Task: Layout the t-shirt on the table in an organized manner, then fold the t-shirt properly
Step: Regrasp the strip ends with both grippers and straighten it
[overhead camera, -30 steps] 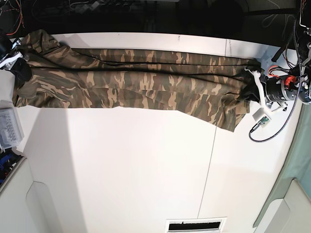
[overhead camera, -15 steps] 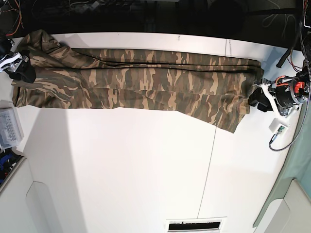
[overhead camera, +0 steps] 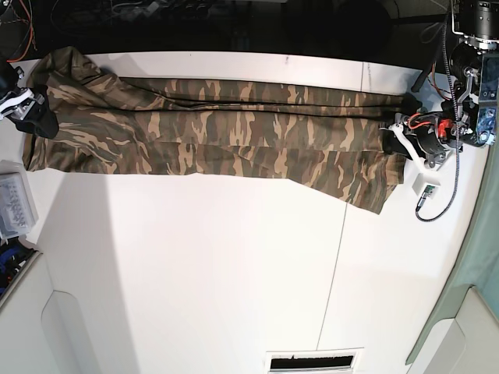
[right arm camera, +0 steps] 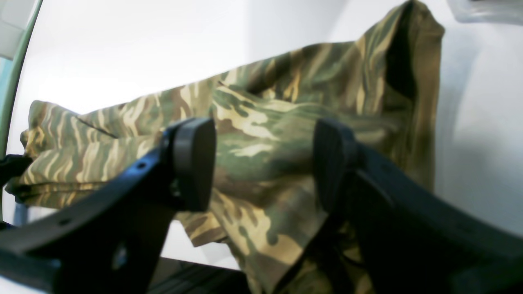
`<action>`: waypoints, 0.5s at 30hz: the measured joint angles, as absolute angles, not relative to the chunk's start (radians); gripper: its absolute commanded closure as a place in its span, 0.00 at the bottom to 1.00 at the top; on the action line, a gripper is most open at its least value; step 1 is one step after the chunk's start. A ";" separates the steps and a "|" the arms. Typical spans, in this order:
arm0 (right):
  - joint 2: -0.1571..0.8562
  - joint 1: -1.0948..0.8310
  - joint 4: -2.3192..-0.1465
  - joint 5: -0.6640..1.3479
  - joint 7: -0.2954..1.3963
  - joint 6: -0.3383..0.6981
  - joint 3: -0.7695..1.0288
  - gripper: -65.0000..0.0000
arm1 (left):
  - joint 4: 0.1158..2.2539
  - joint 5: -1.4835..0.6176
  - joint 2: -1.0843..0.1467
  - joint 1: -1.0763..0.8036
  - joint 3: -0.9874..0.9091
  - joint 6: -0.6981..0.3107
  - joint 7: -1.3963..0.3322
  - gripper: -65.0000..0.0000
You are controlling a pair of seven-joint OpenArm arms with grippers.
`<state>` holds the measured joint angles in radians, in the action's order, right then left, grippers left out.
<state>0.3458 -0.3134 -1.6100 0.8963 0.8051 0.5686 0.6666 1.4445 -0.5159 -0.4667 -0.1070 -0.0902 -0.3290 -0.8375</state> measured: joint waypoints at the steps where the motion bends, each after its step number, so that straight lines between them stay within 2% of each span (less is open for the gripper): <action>1: 0.345 -0.313 -1.610 0.882 0.805 0.569 0.666 0.43 | 1.448 -0.516 -0.471 -0.107 -0.094 -0.329 -0.838 0.51; 10: 0.293 -0.313 -1.597 0.801 0.774 0.562 0.620 0.43 | 1.473 -0.487 -0.471 -0.109 -0.132 -0.328 -0.838 0.51; 15: 0.287 -0.313 -1.548 0.709 0.666 0.510 0.527 0.43 | 1.465 -0.441 -0.465 -0.134 -0.132 -0.326 -0.762 0.45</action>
